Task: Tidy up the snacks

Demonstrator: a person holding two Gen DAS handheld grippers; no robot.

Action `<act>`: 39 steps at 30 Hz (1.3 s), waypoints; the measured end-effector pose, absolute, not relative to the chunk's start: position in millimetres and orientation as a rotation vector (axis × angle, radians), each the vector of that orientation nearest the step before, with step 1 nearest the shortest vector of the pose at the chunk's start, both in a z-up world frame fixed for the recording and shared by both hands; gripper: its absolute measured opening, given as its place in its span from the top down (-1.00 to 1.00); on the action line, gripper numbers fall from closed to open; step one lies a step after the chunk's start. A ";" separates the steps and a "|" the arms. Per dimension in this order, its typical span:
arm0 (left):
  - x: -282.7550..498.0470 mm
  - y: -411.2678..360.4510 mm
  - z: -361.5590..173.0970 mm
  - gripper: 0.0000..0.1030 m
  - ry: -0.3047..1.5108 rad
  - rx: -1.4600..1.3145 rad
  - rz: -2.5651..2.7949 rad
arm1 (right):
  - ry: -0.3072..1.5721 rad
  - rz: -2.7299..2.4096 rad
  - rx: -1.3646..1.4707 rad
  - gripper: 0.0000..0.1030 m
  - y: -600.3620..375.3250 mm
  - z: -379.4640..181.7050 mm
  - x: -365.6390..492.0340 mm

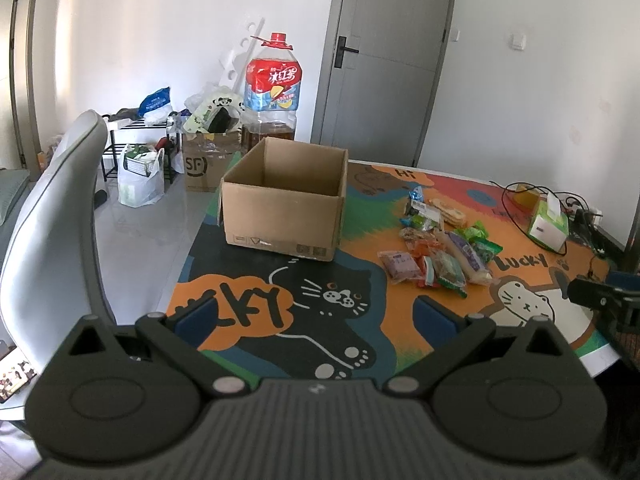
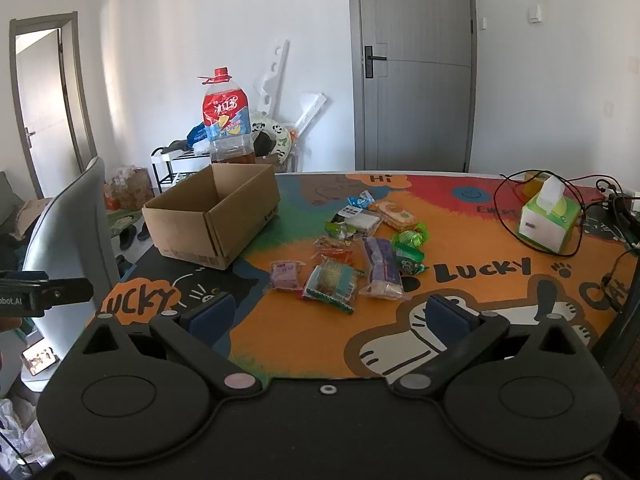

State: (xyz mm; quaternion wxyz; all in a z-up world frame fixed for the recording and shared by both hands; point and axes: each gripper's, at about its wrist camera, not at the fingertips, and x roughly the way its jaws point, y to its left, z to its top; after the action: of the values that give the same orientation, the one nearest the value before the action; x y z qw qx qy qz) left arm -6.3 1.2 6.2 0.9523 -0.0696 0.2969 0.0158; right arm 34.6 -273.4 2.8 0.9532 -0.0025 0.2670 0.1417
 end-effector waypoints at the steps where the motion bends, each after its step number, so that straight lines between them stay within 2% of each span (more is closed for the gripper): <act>1: -6.3 1.5 6.3 -0.99 0.604 -0.142 0.033 | 0.541 0.289 -0.005 -1.00 -274.6 3.0 34.6; 39: -10.2 -7.3 8.9 -0.99 0.602 -0.132 0.001 | 0.544 0.272 -0.005 -1.00 -270.2 7.9 34.4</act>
State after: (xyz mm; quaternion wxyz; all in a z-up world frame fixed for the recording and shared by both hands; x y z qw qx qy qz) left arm -10.2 -7.3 8.9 0.9529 -0.0650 0.2962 0.0005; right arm 34.4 -270.2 7.9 0.9541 -0.0026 0.2679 0.1341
